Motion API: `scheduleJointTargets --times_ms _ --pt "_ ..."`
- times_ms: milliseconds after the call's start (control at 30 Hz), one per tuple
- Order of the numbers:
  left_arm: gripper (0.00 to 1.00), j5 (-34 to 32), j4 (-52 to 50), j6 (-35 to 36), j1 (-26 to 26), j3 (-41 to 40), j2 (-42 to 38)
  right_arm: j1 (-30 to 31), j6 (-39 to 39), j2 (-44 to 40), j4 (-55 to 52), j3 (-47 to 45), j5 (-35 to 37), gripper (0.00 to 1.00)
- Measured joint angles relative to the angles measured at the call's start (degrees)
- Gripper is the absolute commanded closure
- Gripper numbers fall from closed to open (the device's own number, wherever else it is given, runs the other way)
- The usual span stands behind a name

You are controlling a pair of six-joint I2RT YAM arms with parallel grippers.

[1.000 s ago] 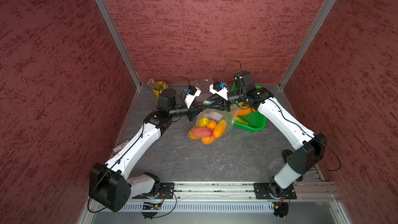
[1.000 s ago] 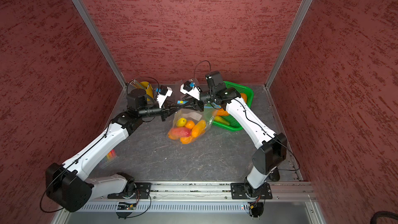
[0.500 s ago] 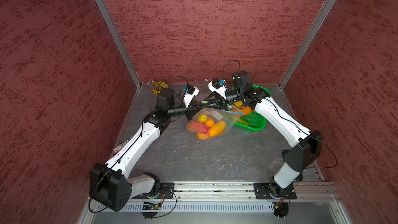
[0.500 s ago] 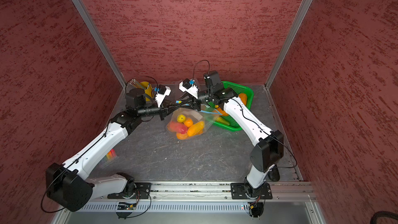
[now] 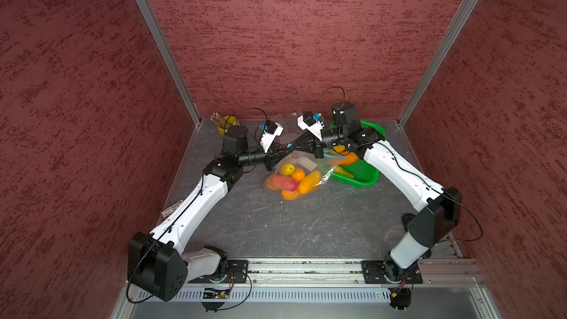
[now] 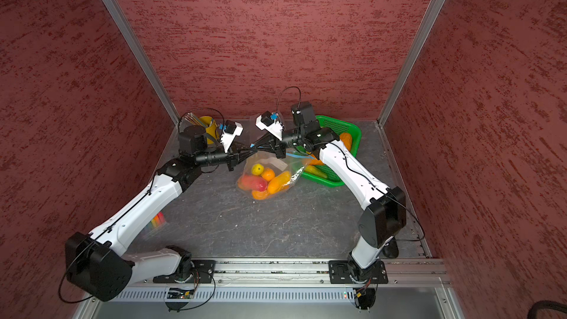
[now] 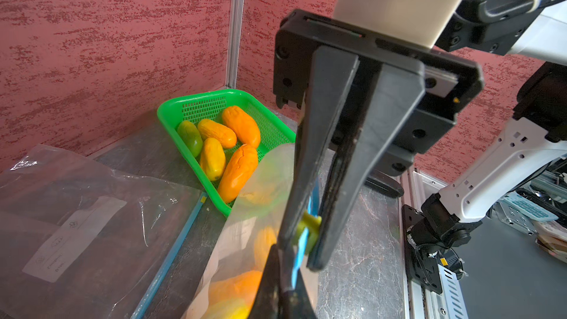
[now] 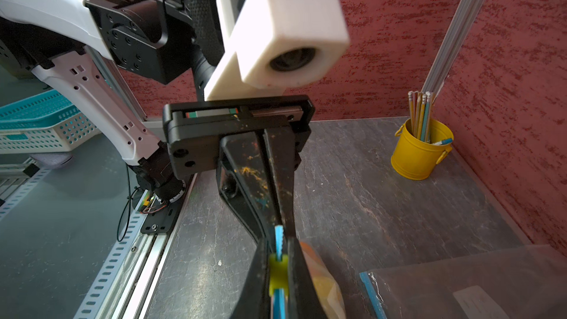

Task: Place the mango in a zip-top bag and seal the zipper
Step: Zip the zipper on the zipper food storage bag.

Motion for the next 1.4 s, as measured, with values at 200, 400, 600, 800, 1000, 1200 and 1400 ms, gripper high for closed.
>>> scheduleJointTargets --times_ms 200,400,600,800,1000,1200,1400 --pt "1.00 0.9 2.7 -2.3 0.0 -2.2 -1.0 -0.2 0.4 -1.3 1.0 -2.0 0.8 0.95" --pt "1.00 1.4 4.6 -4.2 0.5 -3.7 -1.4 -1.0 0.4 -2.4 1.3 -4.2 1.1 0.95" --pt "1.00 1.4 6.8 -7.1 2.8 -5.3 -3.5 -3.2 0.5 -5.9 1.6 -8.3 2.9 0.95" --pt "1.00 -1.4 7.1 -9.3 5.2 -6.0 -5.9 -8.2 2.8 -14.0 3.8 -18.0 5.9 0.96" --pt "1.00 -7.0 4.8 -10.7 6.4 -6.0 -8.1 -13.5 8.3 -24.8 9.6 -29.2 7.9 0.96" --pt "1.00 -12.2 0.8 -11.4 8.4 -5.7 -10.4 -15.2 12.4 -29.0 13.2 -33.8 8.7 0.95" --pt "1.00 -12.5 -4.0 -12.4 10.3 -4.0 -10.4 -15.5 14.1 -29.1 14.8 -34.0 7.0 0.92"
